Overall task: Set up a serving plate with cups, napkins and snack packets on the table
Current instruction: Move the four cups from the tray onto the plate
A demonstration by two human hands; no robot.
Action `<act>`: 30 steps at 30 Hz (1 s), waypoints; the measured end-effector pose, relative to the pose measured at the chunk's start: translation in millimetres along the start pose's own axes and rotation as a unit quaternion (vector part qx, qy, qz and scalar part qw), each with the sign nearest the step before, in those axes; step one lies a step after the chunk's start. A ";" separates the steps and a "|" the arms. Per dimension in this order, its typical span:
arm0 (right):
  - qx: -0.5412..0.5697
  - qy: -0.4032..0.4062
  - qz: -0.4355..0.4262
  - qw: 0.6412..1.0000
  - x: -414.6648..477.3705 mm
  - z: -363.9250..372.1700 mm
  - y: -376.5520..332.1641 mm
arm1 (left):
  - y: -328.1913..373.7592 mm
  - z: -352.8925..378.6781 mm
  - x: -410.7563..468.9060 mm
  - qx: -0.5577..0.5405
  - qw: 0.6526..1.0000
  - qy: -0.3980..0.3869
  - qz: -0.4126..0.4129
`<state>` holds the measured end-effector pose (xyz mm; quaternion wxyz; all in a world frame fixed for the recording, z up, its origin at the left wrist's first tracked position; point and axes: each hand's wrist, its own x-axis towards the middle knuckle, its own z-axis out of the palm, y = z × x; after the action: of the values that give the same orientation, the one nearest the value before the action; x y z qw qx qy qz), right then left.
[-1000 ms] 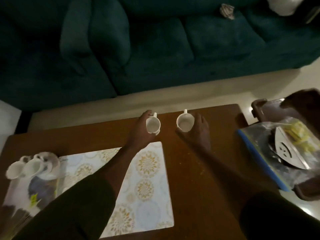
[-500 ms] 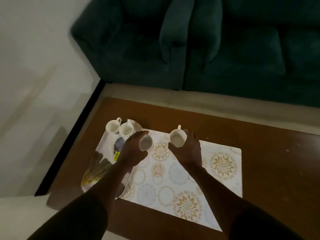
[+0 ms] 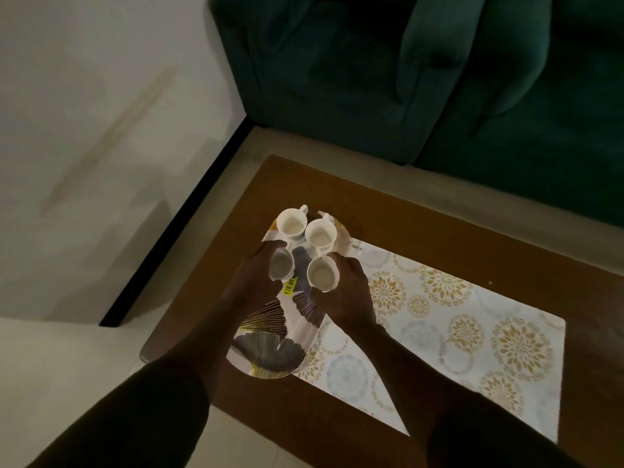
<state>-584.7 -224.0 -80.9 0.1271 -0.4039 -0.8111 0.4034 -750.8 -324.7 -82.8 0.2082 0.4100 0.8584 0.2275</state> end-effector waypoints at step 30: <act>0.015 0.063 0.028 0.997 17.2 14.6 6.4 | 4.0 9.9 6.3 0.024 0.995 0.093 -0.016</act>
<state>-599.9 -216.8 -97.2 0.1725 -0.4495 -0.7836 0.3927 -746.6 -315.3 -89.7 0.1215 0.3779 0.8858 0.2405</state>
